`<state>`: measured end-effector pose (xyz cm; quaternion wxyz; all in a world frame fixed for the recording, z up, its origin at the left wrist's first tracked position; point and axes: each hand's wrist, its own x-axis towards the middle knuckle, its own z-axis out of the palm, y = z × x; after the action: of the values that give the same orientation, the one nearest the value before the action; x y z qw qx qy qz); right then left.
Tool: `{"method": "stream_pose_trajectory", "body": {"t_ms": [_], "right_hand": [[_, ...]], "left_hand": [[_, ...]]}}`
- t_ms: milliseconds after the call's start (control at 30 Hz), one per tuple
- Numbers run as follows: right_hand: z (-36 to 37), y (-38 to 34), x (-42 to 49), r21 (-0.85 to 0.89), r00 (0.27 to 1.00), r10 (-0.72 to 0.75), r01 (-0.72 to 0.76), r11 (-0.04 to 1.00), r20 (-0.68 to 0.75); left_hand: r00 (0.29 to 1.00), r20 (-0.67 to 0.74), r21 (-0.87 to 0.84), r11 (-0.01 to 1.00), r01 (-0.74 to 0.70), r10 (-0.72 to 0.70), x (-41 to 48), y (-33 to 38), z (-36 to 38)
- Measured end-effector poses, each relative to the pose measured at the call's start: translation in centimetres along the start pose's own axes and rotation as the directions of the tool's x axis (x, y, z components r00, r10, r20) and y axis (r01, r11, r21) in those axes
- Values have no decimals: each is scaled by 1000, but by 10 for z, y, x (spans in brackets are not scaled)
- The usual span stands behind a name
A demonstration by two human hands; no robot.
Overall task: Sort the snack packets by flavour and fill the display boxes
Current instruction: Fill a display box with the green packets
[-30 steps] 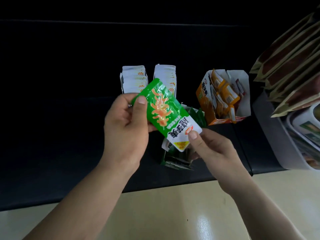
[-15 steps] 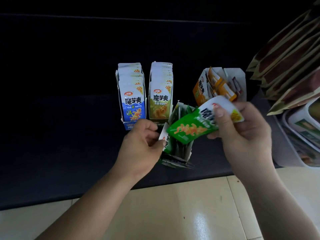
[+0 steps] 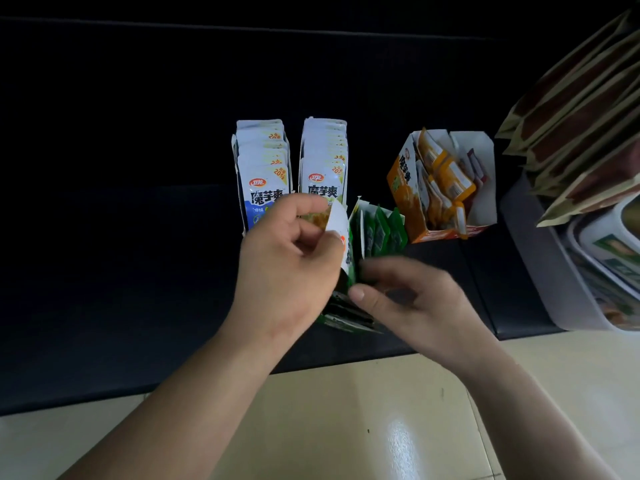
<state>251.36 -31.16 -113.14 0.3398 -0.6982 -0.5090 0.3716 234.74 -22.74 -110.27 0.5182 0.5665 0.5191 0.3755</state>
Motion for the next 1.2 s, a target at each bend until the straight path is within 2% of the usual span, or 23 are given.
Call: {"method": "stream_pose_trajectory", "body": {"t_ms": [100, 233, 333, 433, 567, 633, 700, 733, 800, 900, 967, 1067, 1200], "right_hand": [[3, -5, 1, 18, 991, -93, 95, 995, -100], [7, -1, 3, 136, 965, -154, 185, 973, -214], [0, 4, 5, 326, 959, 18, 77, 942, -281], [-5, 2, 6, 463, 956, 144, -9, 886, -257], [-1, 10, 7, 485, 970, 157, -50, 873, -184], [1, 17, 8, 381, 984, 94, -30, 924, -149], [0, 24, 6, 86, 996, -55, 61, 994, -75], [0, 27, 5, -32, 995, -104, 103, 994, -14], [1, 29, 2, -119, 989, -112, 123, 985, 98], [2, 27, 1, -56, 985, -85, 94, 994, 151], [2, 24, 1, 3, 991, -73, 73, 997, 114], [0, 21, 3, 10, 996, -32, 31, 999, 79], [-2, 18, 3, 3, 985, -27, 27, 1000, 173]], "left_hand": [[997, 50, -51, 997, 65, -62, -6, 3, 8], [989, 137, -129, 990, 65, -47, -4, 4, 8], [995, 88, -123, 991, 51, -40, 3, -8, 0], [998, 26, -17, 998, 56, -56, 7, -24, -2], [987, 144, 111, 992, 61, -77, 4, -37, 4], [978, 199, 177, 984, 24, -60, 1, -39, 4], [974, 221, 225, 974, -4, -47, 1, -40, 2], [972, 229, 245, 969, -14, -44, 2, -40, 0], [968, 248, 267, 964, -22, -46, 2, -41, -3], [950, 304, 259, 966, -16, -66, 2, -45, -3], [936, 344, 258, 966, -21, -71, 0, -48, -2], [941, 338, 255, 962, -95, 3, 0, -52, 0], [907, 420, 282, 954, -105, -24, -1, -56, -1]]}}
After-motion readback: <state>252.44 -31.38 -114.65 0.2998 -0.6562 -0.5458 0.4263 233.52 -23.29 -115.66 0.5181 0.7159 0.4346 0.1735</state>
